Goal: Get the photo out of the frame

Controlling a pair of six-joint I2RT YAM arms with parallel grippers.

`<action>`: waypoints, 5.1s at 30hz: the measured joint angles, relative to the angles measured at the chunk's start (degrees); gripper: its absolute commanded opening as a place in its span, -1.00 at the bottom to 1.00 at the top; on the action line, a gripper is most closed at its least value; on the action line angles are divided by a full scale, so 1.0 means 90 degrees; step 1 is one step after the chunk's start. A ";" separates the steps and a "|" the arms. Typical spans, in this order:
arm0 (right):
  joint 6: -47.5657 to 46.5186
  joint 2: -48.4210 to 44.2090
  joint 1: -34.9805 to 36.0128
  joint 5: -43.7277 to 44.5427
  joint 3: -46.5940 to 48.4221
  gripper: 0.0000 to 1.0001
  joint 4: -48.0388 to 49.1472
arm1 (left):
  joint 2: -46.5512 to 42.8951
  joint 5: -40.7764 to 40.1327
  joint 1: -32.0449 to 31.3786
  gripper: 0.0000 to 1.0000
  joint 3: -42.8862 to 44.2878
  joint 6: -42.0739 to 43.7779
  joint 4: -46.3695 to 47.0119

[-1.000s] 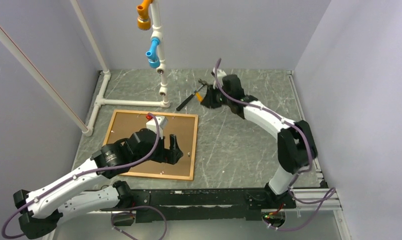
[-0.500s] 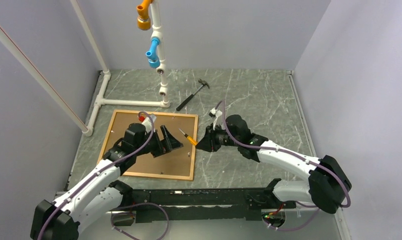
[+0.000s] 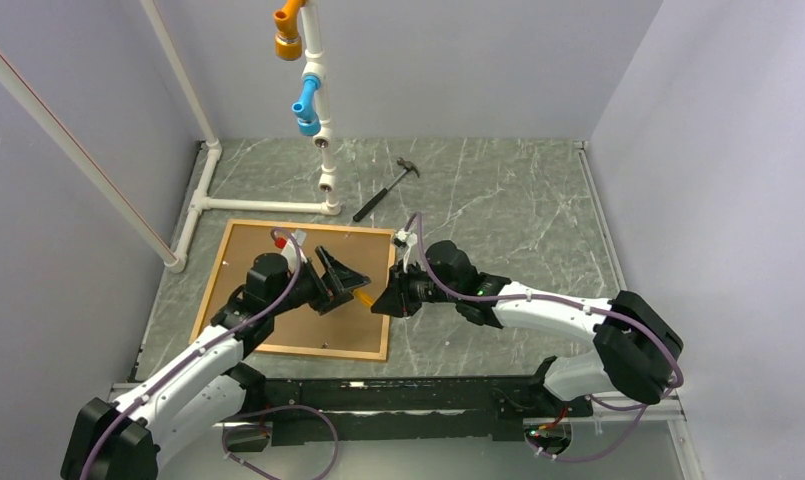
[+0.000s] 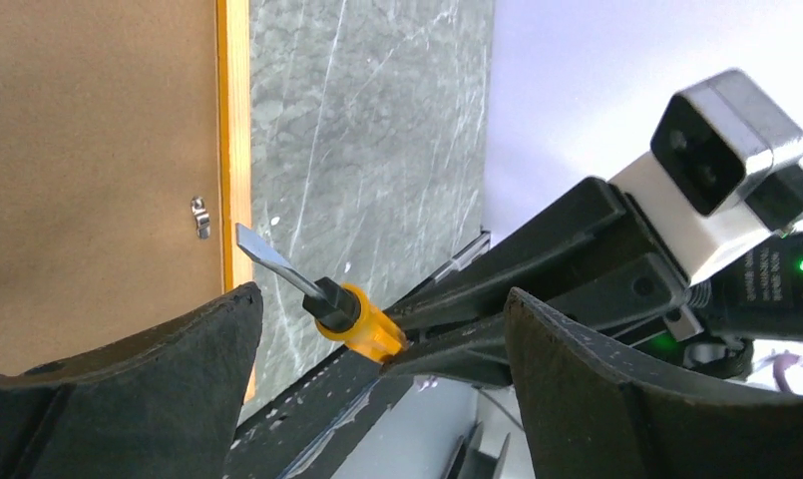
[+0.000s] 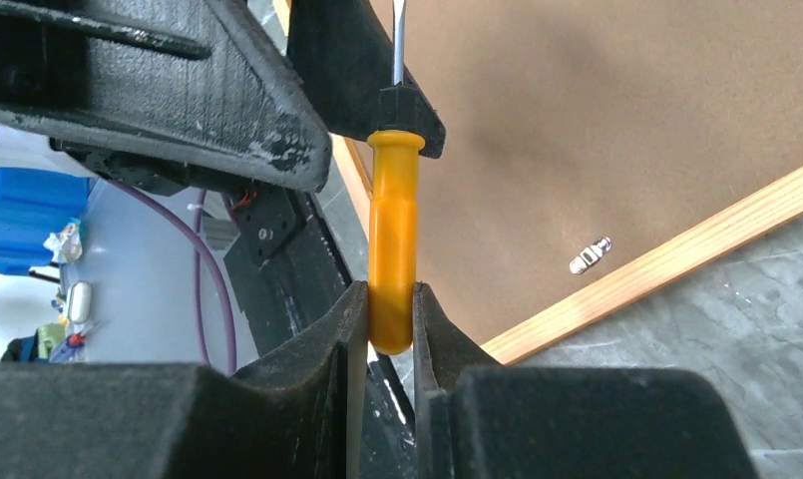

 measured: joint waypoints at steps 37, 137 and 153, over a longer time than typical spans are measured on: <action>-0.0340 -0.0435 0.0512 0.2552 0.1243 0.93 -0.2152 | 0.0049 0.0342 0.0697 -1.00 -0.1069 -0.2618 0.1685; -0.0551 0.5282 -0.0228 0.3383 0.7388 -1.00 -0.5158 | -0.1112 -0.1622 -0.0401 0.02 0.0051 0.2052 -0.3582; -0.0517 0.5761 -0.0228 0.3517 0.8439 -1.00 -0.6278 | -0.1076 -0.1970 -0.0461 0.03 0.0051 0.1979 -0.3604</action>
